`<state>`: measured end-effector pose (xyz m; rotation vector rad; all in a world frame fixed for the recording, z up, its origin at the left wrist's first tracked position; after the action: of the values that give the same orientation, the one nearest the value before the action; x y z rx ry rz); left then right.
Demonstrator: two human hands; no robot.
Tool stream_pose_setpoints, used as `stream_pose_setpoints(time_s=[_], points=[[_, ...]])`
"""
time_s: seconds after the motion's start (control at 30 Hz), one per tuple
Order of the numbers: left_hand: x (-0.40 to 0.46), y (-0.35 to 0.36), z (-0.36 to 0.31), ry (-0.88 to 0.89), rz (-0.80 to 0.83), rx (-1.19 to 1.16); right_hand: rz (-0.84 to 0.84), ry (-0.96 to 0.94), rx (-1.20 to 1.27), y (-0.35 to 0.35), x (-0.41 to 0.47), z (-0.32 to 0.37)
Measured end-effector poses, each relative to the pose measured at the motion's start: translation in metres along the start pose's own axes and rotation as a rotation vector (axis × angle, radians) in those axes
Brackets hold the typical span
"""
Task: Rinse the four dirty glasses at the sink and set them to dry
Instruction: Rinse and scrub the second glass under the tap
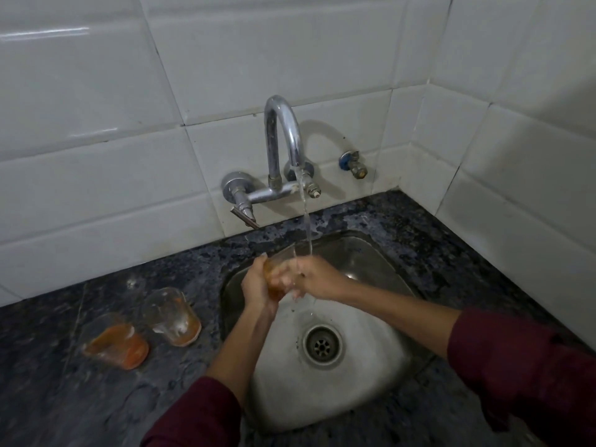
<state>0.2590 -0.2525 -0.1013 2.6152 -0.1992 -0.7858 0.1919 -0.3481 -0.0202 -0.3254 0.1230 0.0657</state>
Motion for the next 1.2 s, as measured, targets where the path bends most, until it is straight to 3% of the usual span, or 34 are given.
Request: stream_pose_setpoints(time_s=[0.1,0.17,0.27,0.4,0.47,0.53,0.67,0.8,0.87,0.93,1.0,1.07,1.1,1.2], points=[[0.003,-0.006,0.007,-0.149,0.037,-0.015,0.211,-0.165,-0.765,-0.008,-0.004,-0.018],[0.002,-0.003,0.009,-0.207,0.097,0.021,0.248,-0.173,-0.965,-0.013,-0.005,-0.024],[0.001,0.002,0.006,-0.222,0.146,0.074,0.15,-0.141,-0.707,-0.012,-0.004,-0.015],[-0.002,0.008,0.002,-0.047,0.14,-0.031,-0.064,0.17,0.291,-0.016,0.0,0.002],[-0.004,0.007,0.003,0.021,0.062,-0.043,-0.072,0.228,0.508,-0.012,0.0,0.001],[-0.004,0.005,0.006,-0.013,0.062,-0.05,0.003,0.16,0.37,-0.002,-0.006,0.0],[-0.002,-0.001,0.009,-0.11,0.081,-0.014,0.224,-0.176,-0.714,0.003,-0.006,-0.023],[-0.008,0.002,0.011,-0.199,0.068,0.078,0.237,-0.434,-1.192,-0.008,-0.001,-0.021],[-0.005,0.0,0.009,-0.191,0.04,0.129,0.264,-0.371,-1.297,-0.005,0.0,-0.022],[-0.004,0.001,0.007,-0.156,0.033,0.157,0.342,-0.134,-1.204,0.0,0.002,-0.027],[-0.004,0.001,0.008,-0.115,0.029,0.147,0.479,0.158,-0.649,0.008,-0.001,-0.027],[-0.001,0.001,0.009,-0.095,0.018,0.126,0.497,0.324,-0.105,0.011,0.002,-0.024],[-0.002,0.001,0.009,-0.092,0.016,0.124,0.494,0.31,-0.104,0.01,0.001,-0.022],[-0.002,0.001,0.014,-0.176,0.045,0.117,0.429,0.001,-0.715,0.006,0.003,-0.024]])
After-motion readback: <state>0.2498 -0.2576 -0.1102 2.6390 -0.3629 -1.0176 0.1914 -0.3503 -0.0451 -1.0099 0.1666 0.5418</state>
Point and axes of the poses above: each hand's wrist, its own x-axis towards the middle knuckle, its own y-axis out of the palm, z = x × y, the point moved 5 cm from there along x, towards the middle knuckle, and after that the axes turned 4 degrees about x, right-handed, at the moved point
